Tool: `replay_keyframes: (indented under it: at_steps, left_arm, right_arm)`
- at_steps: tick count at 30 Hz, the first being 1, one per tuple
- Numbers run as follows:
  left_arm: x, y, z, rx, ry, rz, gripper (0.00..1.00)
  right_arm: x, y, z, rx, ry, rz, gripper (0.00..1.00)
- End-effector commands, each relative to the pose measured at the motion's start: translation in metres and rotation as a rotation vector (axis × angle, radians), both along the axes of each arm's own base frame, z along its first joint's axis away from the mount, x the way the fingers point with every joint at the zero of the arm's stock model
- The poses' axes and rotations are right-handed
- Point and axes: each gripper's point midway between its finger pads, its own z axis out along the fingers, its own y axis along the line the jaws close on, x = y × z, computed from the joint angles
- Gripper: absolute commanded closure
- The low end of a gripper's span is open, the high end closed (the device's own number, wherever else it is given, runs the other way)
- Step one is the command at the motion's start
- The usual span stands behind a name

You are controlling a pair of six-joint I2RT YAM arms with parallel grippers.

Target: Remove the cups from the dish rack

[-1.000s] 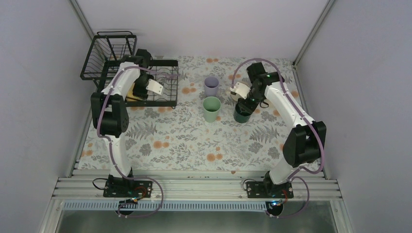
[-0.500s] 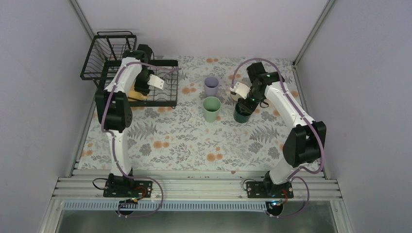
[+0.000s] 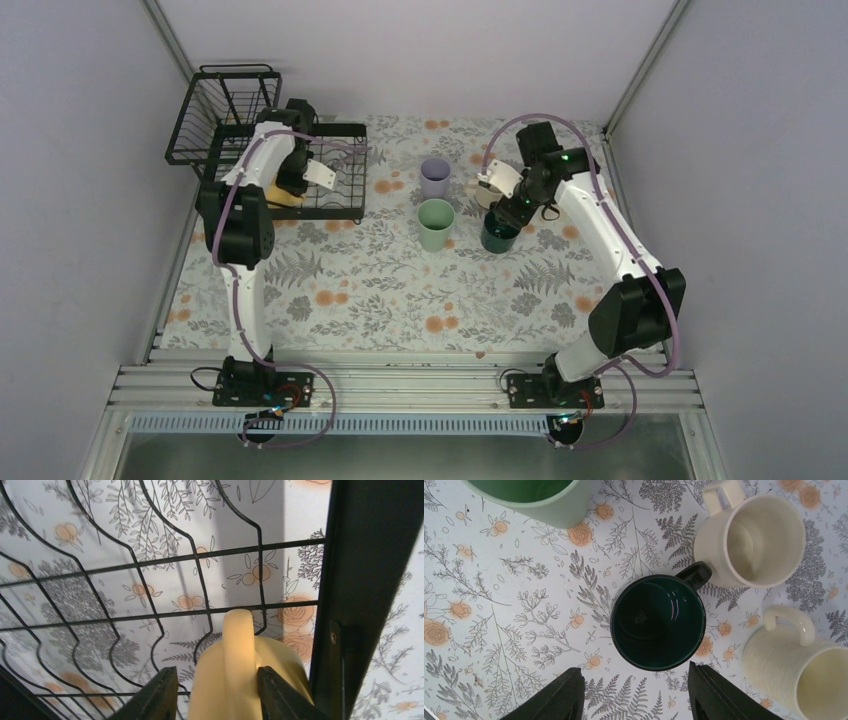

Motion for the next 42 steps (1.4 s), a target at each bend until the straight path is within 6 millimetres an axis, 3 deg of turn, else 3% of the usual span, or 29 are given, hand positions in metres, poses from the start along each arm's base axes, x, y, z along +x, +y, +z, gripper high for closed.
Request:
replay_keyframes:
  at_steps: [1, 6, 11, 16, 17, 18, 29, 37, 42]
  left_arm:
    - [-0.007, 0.008, -0.018, 0.027, 0.063, 0.02, 0.66]
    - [-0.013, 0.01, -0.029, 0.04, 0.108, 0.036, 0.97]
    - [-0.015, 0.004, -0.029, 0.01, 0.116, 0.04, 0.98]
    - [-0.001, -0.017, -0.009, -0.063, 0.038, 0.026, 0.97]
    - [0.002, -0.024, -0.003, -0.079, 0.015, 0.02, 0.98]
    - [0.005, -0.031, 0.003, -0.101, -0.004, 0.013, 0.98]
    - [0.02, -0.104, 0.084, -0.219, -0.222, -0.064, 0.98]
    - [0.021, -0.148, 0.183, -0.346, -0.452, -0.121, 0.98]
    - [0.01, -0.177, 0.242, -0.543, -0.573, -0.171, 0.98]
  right_arm:
    - [0.002, 0.009, 0.021, 0.05, -0.045, 0.002, 0.44]
    - [0.003, 0.014, 0.038, 0.087, -0.074, 0.004, 0.33]
    - [0.004, 0.017, 0.054, 0.118, -0.109, 0.0, 0.19]
    - [0.003, 0.021, 0.064, 0.15, -0.128, 0.011, 0.11]
    - [0.003, 0.023, 0.066, 0.158, -0.133, 0.013, 0.1]
    - [0.003, 0.023, 0.068, 0.165, -0.14, 0.013, 0.01]
    - [0.009, 0.037, 0.101, 0.27, -0.247, 0.036, 0.0]
    - [0.011, 0.054, 0.104, 0.359, -0.251, 0.094, 0.0]
    - [0.001, 0.074, 0.126, 0.511, -0.322, 0.2, 0.0]
